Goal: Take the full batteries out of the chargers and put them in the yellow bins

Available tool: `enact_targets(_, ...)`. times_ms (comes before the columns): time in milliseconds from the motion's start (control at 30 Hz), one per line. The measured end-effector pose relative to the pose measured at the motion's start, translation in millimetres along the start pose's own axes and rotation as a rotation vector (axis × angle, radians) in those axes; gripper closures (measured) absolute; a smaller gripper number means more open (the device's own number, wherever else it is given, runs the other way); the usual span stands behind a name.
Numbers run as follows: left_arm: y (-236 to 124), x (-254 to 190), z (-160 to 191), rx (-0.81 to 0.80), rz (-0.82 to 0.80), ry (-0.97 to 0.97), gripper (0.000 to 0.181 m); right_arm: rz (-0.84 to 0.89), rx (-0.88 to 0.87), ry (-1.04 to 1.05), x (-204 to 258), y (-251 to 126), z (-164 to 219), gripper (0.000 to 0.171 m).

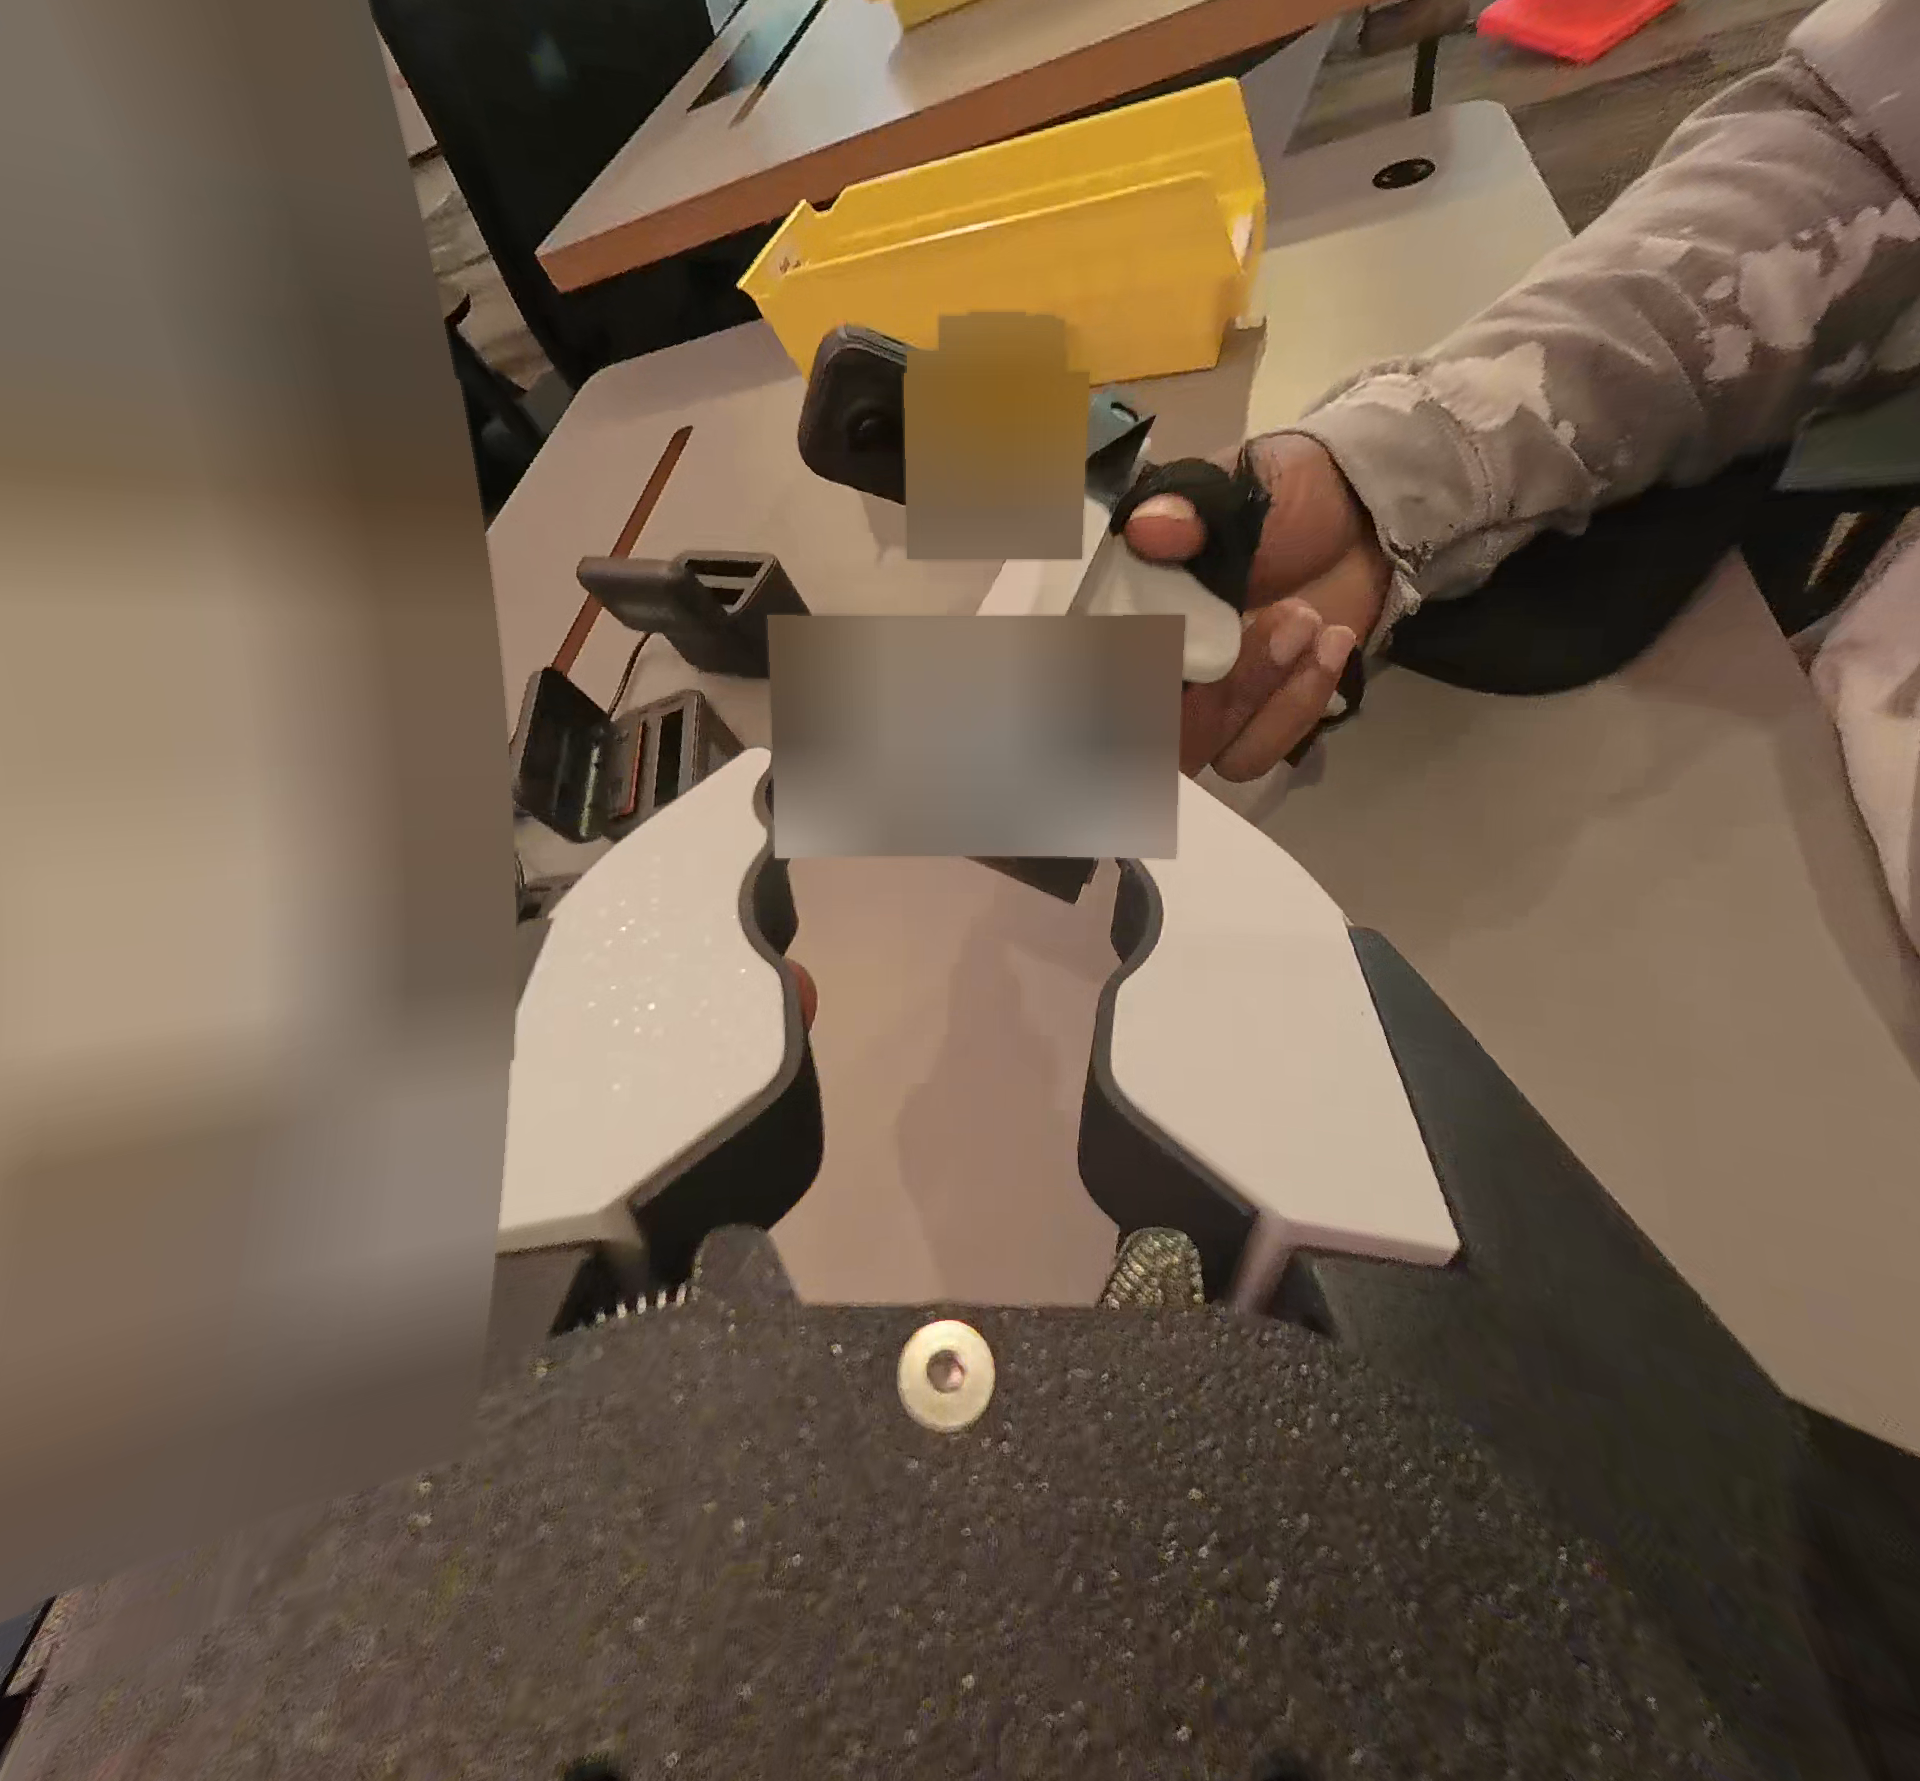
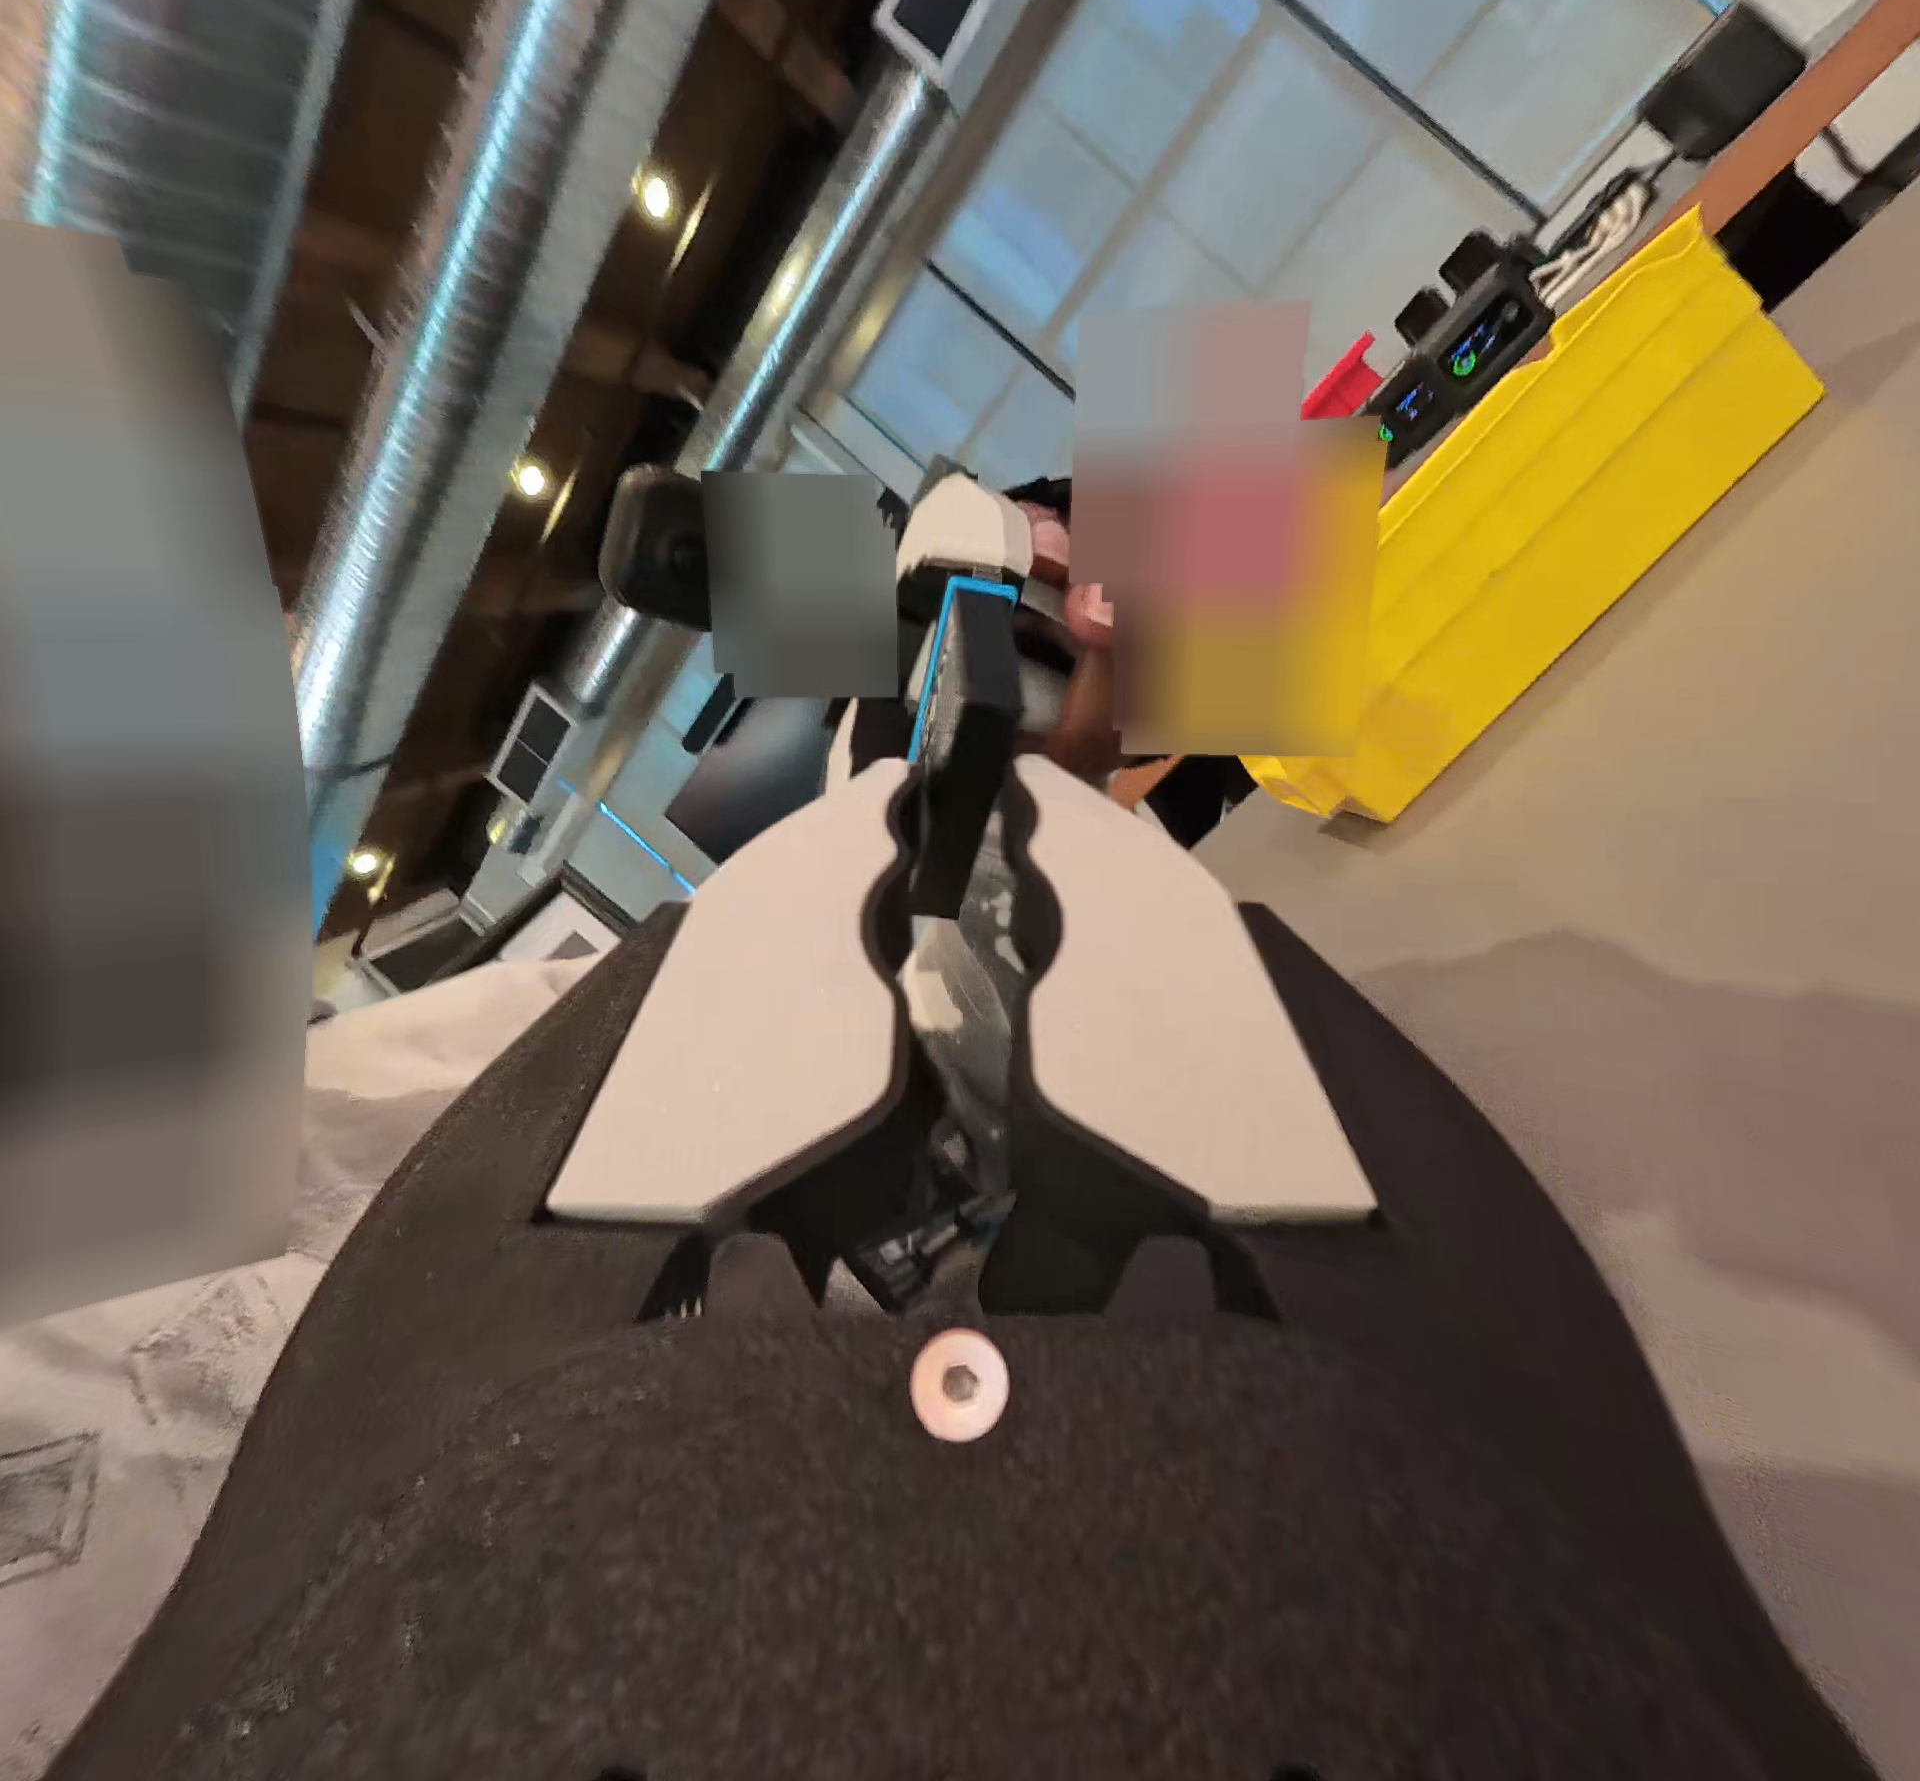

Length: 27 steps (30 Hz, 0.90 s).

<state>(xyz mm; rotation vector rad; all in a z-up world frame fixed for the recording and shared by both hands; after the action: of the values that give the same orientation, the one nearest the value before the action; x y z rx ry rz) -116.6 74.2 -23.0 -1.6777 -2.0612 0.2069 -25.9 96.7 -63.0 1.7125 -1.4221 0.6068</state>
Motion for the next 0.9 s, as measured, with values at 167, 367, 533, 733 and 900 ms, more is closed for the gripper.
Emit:
enact_targets(167, 15, 9, -5, -0.076, -0.051, -0.025, 0.125, -0.022, -0.074, -0.032, 4, -15, -16, 0.161)
enact_targets(367, 22, 16, -6, -0.476, 0.022, -0.462, 0.131, -0.038, -0.23, -0.312, 27, -30, -32, 0.162)
enact_targets(533, 31, 11, -8, -0.671, 0.122, -0.642, 0.152, 0.017, -0.268, -0.49, 31, -32, -31, 0.162)
enact_targets(733, 34, 8, -2, -0.641, 0.093, -0.616, 0.166, 0.074, -0.245, -0.571, 24, -32, -28, 0.161)
enact_targets(900, 25, 5, 6, -0.507, 0.094, -0.464, 0.166, 0.144, -0.068, -0.709, 20, -30, -20, 0.158)
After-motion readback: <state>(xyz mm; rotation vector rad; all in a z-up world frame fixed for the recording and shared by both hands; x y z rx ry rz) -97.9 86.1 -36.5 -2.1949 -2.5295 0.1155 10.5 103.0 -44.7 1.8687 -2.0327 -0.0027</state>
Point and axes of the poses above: each gripper's, where its closed fingertips meet, y out along the fingers, z out of its underside, x = y × z across the jaws, the point moved 5 cm from there along -y, back along the fingers, and after that the axes turned 8 degrees about z, right-handed, at the moved point
